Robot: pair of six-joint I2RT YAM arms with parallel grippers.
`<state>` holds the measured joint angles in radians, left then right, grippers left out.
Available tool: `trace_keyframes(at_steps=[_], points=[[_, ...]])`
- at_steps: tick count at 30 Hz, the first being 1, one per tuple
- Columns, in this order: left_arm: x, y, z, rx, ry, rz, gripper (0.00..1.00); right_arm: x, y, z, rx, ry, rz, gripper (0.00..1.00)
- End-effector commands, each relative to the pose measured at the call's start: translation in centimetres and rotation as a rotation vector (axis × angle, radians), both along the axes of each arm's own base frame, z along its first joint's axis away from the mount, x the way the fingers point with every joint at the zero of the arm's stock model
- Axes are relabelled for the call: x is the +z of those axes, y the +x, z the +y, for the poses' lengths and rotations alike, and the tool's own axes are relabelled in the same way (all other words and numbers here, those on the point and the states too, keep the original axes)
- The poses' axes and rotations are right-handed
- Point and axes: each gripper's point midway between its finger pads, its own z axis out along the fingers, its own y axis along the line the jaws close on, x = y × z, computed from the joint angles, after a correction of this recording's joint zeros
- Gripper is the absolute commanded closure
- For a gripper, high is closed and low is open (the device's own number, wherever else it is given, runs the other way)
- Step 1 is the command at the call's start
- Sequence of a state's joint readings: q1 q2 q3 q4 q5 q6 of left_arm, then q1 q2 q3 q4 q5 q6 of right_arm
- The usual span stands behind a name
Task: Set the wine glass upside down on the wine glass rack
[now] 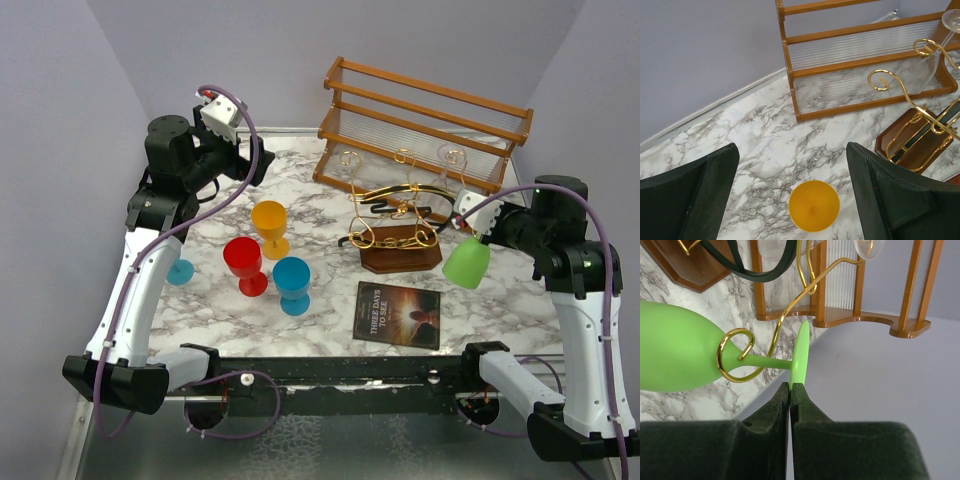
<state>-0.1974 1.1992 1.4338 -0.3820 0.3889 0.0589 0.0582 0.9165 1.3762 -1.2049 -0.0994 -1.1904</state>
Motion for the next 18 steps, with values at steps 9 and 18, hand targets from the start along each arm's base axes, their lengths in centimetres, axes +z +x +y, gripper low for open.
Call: trace_keyframes(at_steps=[9, 18], points=[[1.3, -0.1, -0.2, -0.022, -0.004, -0.047, 0.09, 1.3, -1.4, 2.8, 0.120, 0.101, 0.003, 0.96], [1.2, -0.1, -0.3, -0.028, -0.003, -0.046, 0.09, 0.9, -1.0, 3.5, 0.153, 0.122, 0.016, 0.94]])
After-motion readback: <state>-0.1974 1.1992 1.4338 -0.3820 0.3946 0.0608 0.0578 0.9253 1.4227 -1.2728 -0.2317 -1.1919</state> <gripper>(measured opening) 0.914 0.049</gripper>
